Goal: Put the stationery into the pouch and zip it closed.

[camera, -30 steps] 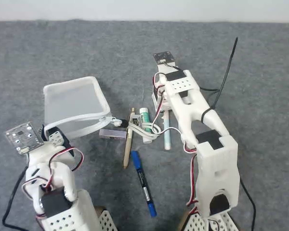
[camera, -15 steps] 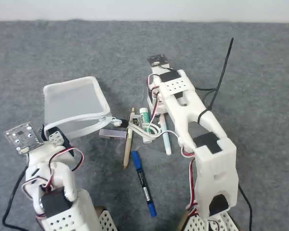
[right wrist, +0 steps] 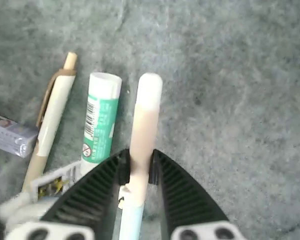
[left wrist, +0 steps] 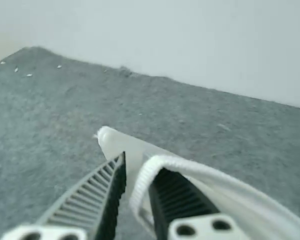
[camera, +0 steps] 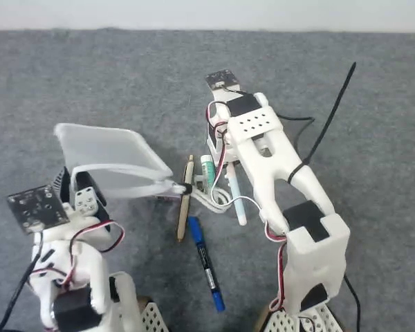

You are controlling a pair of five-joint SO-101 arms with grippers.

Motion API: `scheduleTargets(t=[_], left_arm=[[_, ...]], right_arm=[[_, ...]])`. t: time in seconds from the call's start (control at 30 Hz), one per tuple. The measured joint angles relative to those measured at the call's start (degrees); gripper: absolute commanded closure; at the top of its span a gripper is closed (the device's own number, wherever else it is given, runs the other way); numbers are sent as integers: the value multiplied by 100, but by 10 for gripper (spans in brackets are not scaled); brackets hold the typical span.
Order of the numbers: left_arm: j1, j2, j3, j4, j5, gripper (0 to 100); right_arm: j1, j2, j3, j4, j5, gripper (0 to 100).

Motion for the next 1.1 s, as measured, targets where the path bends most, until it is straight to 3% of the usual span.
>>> scheduleTargets(t=[0.53,0.87,1.1], left_arm=[[378,176,-527,44,-26,991],[396,2919,-2075,9,53,991],[1134,4413,-3138,79,334,991]], right_arm=[[18,0,0,18,0,992],[79,0,0,18,0,992],[97,0,0,18,0,992]])
